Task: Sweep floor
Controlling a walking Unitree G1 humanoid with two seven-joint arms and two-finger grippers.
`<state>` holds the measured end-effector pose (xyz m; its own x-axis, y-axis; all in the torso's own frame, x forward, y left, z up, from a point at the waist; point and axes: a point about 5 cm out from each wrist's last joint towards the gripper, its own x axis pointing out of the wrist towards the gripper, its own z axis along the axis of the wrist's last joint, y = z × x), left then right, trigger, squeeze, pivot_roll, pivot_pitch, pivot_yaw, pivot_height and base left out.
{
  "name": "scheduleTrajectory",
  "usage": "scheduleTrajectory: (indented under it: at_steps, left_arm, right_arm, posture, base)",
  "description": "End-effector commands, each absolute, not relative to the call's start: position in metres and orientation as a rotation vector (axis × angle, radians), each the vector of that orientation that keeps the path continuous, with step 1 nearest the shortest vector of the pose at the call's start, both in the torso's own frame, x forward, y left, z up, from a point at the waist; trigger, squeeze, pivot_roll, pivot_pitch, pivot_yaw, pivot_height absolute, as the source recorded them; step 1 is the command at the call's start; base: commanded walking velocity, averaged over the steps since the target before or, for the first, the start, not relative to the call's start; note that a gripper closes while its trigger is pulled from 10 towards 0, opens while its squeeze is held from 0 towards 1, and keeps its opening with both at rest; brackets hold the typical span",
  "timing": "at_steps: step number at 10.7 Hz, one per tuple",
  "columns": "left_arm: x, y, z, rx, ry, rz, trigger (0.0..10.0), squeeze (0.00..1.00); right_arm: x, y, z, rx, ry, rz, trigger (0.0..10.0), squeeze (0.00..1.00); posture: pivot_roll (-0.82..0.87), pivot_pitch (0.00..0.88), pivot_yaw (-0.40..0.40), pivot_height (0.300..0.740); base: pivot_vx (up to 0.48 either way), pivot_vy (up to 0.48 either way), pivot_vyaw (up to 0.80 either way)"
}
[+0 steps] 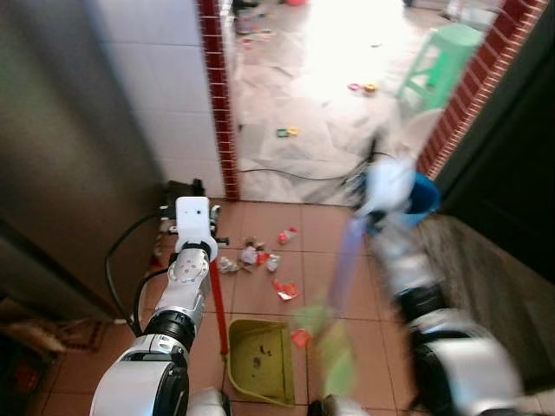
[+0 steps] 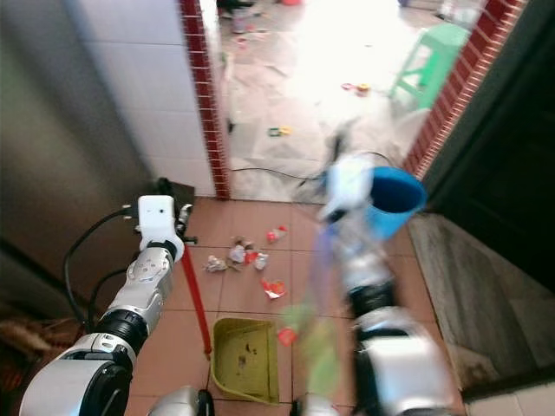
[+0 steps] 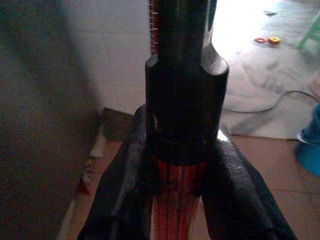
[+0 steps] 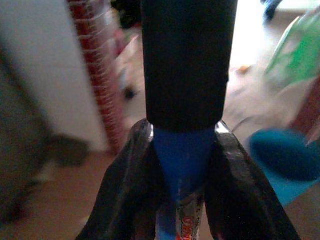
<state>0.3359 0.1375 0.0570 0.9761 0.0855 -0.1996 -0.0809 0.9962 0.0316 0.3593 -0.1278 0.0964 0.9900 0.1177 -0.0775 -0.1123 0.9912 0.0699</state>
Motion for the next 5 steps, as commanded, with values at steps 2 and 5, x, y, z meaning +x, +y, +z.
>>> scheduleTrajectory:
  at_steps: [2, 5]
  left_arm:
    - [0.323, 0.149, 0.036, 0.049, 0.302, 0.168, 10.0, 0.0]
    - [0.323, 0.146, 0.034, 0.052, 0.312, 0.148, 10.0, 0.0]
  right_arm:
    - [0.364, -0.109, 0.114, 0.19, 0.027, 0.193, 10.0, 0.0]
    - [0.375, -0.109, 0.143, 0.265, -0.055, 0.231, 10.0, 0.0]
  posture:
    - [-0.04, 0.045, -0.004, 0.74]
    - [-0.05, 0.046, 0.0, 0.74]
  base:
    - [0.0, 0.0, 0.0]
    - [0.0, 0.0, 0.0]
